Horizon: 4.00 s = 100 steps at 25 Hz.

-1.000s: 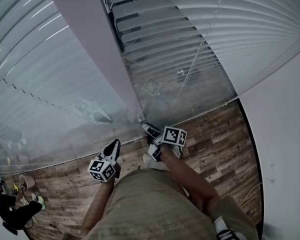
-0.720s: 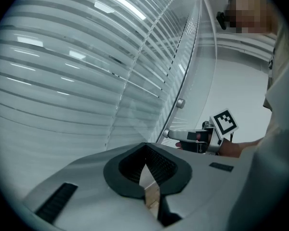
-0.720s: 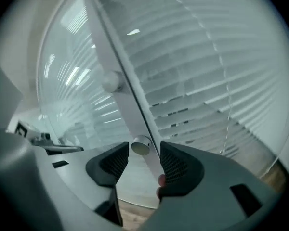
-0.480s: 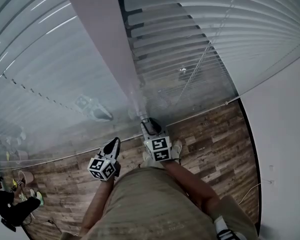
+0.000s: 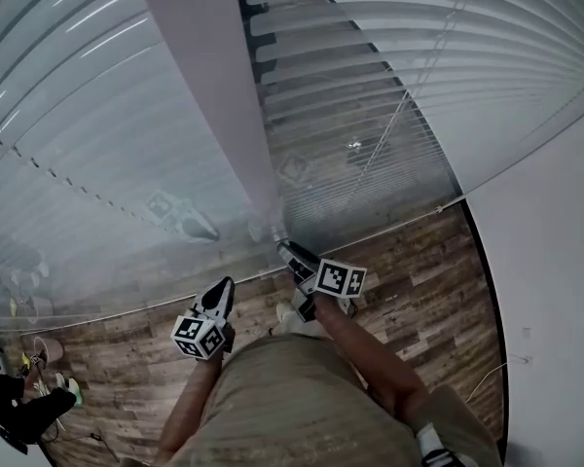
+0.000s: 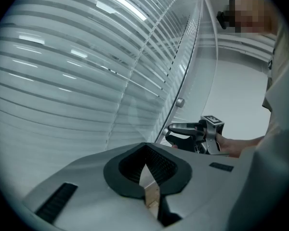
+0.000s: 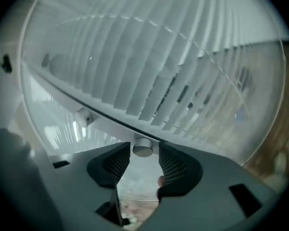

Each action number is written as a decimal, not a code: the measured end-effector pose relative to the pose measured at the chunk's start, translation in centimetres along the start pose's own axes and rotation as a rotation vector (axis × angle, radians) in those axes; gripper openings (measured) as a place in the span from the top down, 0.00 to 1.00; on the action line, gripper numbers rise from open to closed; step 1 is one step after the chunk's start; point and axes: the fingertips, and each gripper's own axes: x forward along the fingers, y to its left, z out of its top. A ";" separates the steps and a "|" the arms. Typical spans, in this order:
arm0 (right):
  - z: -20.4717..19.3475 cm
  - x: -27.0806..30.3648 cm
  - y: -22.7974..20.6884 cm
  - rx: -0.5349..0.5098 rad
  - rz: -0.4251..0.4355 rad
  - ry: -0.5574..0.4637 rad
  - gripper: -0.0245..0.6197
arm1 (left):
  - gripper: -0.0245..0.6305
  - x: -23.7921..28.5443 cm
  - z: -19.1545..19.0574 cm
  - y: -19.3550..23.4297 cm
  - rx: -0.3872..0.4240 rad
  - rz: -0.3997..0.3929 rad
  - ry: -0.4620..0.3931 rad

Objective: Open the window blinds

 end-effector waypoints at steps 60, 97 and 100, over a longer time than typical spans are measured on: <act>-1.5 0.4 0.4 -0.891 -0.326 0.031 0.70 | 0.94 0.0 -1.4 0.2 -0.008 -0.015 0.030; -0.4 -0.6 -1.2 -0.755 -0.198 0.107 0.72 | 0.94 0.9 -1.4 -5.8 -0.070 0.108 -0.047; -0.3 -1.1 -1.9 -0.605 -0.161 0.105 0.73 | 0.94 0.7 -2.2 -6.5 -0.069 0.128 -0.056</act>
